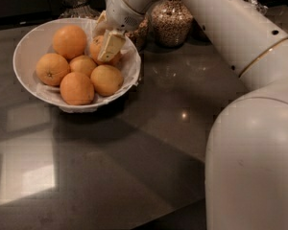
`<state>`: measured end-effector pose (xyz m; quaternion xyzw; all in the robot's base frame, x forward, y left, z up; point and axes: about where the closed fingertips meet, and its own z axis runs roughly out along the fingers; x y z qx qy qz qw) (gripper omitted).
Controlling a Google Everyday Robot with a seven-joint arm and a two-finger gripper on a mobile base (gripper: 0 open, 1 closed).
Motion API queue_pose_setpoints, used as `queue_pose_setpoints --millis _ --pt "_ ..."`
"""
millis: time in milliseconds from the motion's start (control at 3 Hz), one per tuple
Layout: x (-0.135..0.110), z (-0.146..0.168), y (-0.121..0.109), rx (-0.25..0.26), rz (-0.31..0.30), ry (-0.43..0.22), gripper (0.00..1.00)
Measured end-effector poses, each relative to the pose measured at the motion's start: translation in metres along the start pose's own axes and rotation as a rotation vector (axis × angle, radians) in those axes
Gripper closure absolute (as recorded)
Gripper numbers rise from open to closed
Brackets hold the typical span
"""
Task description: Pick orange from white bowl
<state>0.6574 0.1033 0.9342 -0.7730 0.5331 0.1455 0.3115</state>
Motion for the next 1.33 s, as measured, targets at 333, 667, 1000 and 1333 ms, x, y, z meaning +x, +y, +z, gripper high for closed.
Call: queue_pose_setpoints --millis 333,667,1000,1333 --pt "-0.029 -0.016 0.001 0.021 -0.063 -0.050 1.00" --pt "-0.055 -0.036 0.001 0.053 -0.116 -0.090 1.00" --pt "-0.079 -0.054 0.016 0.069 -0.146 -0.152 1.00" --pt "-0.079 -0.054 0.016 0.069 -0.146 -0.152 1.00"
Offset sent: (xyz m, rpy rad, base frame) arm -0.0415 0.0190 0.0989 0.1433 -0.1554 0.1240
